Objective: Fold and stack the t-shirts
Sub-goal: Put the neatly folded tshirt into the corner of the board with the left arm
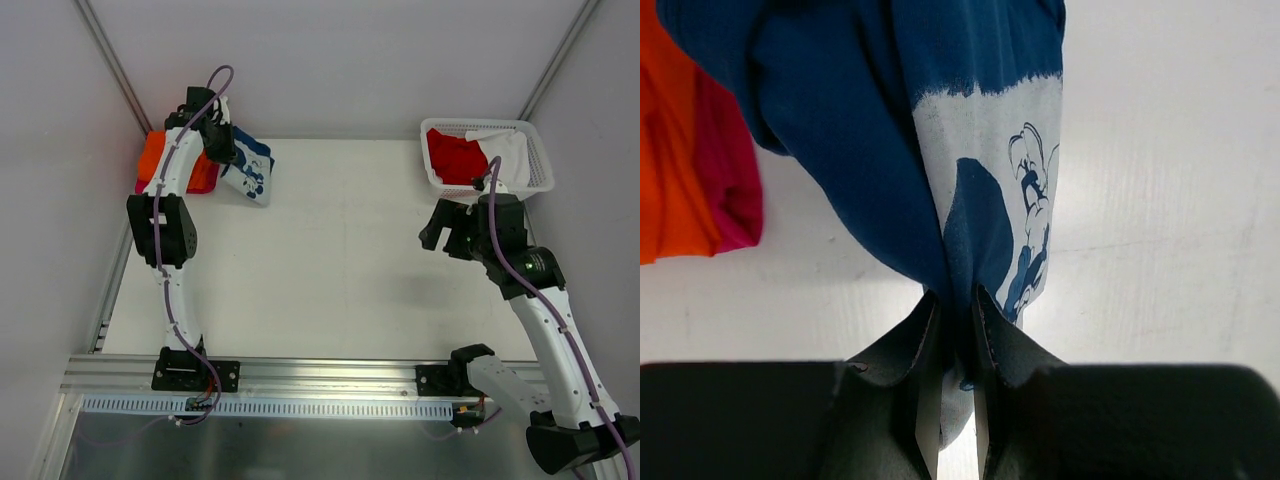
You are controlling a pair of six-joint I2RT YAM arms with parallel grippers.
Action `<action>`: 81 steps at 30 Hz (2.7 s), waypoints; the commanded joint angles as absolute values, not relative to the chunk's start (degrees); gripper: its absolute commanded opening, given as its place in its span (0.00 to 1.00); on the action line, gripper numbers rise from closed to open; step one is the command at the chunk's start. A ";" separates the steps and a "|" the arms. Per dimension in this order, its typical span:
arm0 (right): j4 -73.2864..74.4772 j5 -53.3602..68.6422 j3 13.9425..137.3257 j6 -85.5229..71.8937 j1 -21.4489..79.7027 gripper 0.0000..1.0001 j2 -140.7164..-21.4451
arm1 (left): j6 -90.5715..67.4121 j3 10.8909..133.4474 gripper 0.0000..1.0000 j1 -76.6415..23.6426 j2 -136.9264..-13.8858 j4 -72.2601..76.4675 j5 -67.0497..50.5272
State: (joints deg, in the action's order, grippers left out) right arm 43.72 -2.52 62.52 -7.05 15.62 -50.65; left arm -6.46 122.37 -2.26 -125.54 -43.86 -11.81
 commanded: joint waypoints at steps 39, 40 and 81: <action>33.22 4.75 51.42 -7.38 14.85 0.99 -54.67 | 3.78 141.33 0.00 6.15 -130.96 -45.09 -0.35; 32.96 4.66 51.15 -7.38 14.85 1.00 -54.75 | 3.69 141.33 0.00 6.59 -130.87 -44.91 -0.35; 30.15 5.54 48.25 -6.94 14.77 0.99 -56.16 | 1.41 141.33 0.00 15.02 -137.99 -37.44 10.62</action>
State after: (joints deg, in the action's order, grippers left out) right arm 31.70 4.43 47.53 -6.85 15.18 -56.60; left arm 2.70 140.00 13.58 -138.50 -40.29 5.80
